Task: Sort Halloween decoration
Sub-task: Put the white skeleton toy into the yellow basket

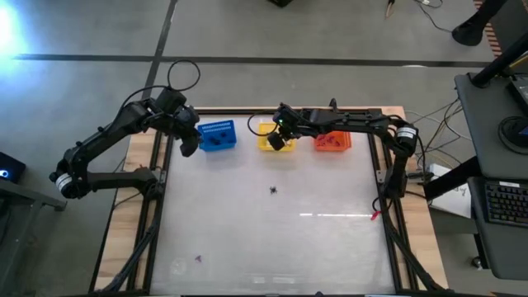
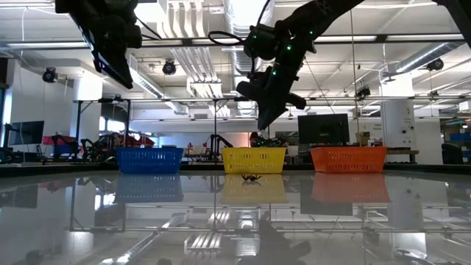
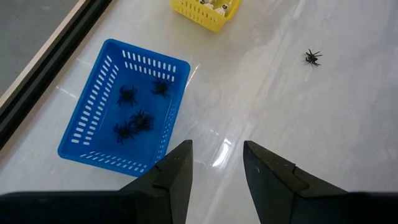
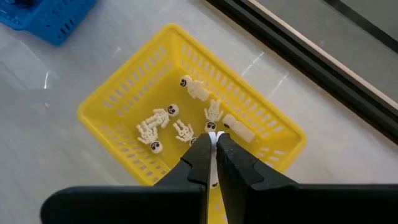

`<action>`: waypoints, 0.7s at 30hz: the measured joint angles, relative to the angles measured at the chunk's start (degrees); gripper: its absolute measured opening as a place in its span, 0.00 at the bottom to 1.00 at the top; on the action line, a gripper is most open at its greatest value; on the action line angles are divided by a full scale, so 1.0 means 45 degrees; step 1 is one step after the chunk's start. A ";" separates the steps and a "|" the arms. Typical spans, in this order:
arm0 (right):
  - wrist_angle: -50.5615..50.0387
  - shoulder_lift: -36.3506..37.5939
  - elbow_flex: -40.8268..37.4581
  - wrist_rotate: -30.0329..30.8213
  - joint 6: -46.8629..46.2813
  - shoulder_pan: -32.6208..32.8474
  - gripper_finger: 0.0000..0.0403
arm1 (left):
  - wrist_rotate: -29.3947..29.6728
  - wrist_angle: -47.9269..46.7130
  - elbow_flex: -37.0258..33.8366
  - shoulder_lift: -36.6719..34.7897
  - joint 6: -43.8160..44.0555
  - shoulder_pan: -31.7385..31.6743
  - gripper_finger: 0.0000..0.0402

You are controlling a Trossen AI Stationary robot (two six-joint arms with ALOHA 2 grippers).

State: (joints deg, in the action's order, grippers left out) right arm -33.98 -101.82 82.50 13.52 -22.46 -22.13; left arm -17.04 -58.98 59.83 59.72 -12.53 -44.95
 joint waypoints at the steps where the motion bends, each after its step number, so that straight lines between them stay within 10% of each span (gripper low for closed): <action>1: 0.0000 0.0000 0.0000 0.0000 0.0000 0.0000 0.03 | 0.0000 0.0001 0.0000 0.0000 0.0000 0.0000 0.31; 21: 0.0050 0.0000 0.0000 0.0003 -0.0010 -0.0002 0.03 | -0.0005 0.0007 0.0003 0.0000 0.0204 0.0000 0.31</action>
State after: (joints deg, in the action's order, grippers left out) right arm -33.75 -101.82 82.50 13.53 -22.50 -22.14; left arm -17.06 -58.95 59.85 59.72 -11.62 -44.95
